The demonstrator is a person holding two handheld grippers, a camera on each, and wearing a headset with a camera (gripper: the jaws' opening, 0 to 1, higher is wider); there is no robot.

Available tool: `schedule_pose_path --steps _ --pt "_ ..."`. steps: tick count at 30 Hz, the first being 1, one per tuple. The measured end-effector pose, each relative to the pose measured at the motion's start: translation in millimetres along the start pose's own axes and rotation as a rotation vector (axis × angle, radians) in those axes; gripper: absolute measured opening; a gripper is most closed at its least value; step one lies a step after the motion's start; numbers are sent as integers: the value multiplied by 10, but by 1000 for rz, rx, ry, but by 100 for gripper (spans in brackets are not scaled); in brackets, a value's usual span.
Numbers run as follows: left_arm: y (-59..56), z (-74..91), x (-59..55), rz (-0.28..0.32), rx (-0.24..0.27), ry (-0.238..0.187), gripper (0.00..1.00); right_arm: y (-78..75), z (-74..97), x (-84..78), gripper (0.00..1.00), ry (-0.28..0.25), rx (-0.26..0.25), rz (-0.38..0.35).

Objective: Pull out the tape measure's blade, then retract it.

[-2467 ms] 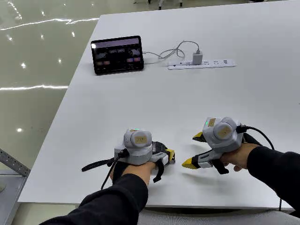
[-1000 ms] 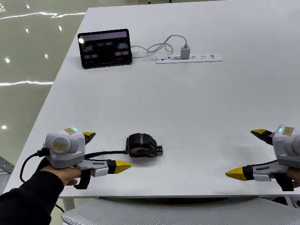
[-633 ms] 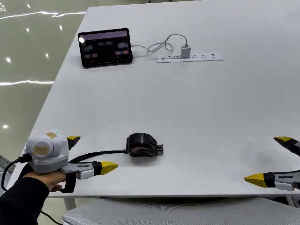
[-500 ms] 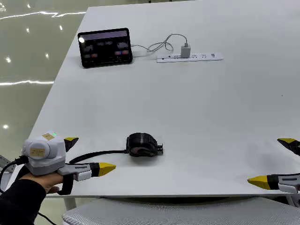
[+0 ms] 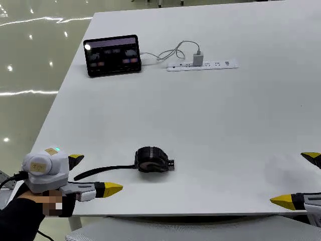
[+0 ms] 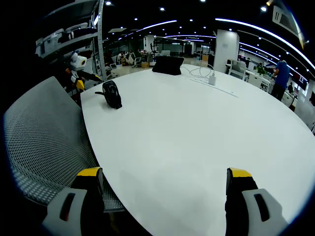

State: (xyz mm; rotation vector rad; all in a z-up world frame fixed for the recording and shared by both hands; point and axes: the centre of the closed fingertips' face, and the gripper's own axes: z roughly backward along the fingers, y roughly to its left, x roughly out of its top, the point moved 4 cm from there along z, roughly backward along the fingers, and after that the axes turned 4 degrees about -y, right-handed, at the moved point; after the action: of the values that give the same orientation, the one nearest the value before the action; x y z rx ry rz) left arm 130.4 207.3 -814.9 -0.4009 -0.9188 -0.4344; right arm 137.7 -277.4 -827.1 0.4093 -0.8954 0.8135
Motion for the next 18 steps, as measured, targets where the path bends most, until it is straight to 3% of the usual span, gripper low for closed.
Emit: schedule_pose_path --steps 9,18 --pt "30 17 125 -1 9 -17 100 3 -19 76 100 -3 14 11" --pt "-23 -19 93 3 -16 -2 100 53 -29 69 100 1 26 12"
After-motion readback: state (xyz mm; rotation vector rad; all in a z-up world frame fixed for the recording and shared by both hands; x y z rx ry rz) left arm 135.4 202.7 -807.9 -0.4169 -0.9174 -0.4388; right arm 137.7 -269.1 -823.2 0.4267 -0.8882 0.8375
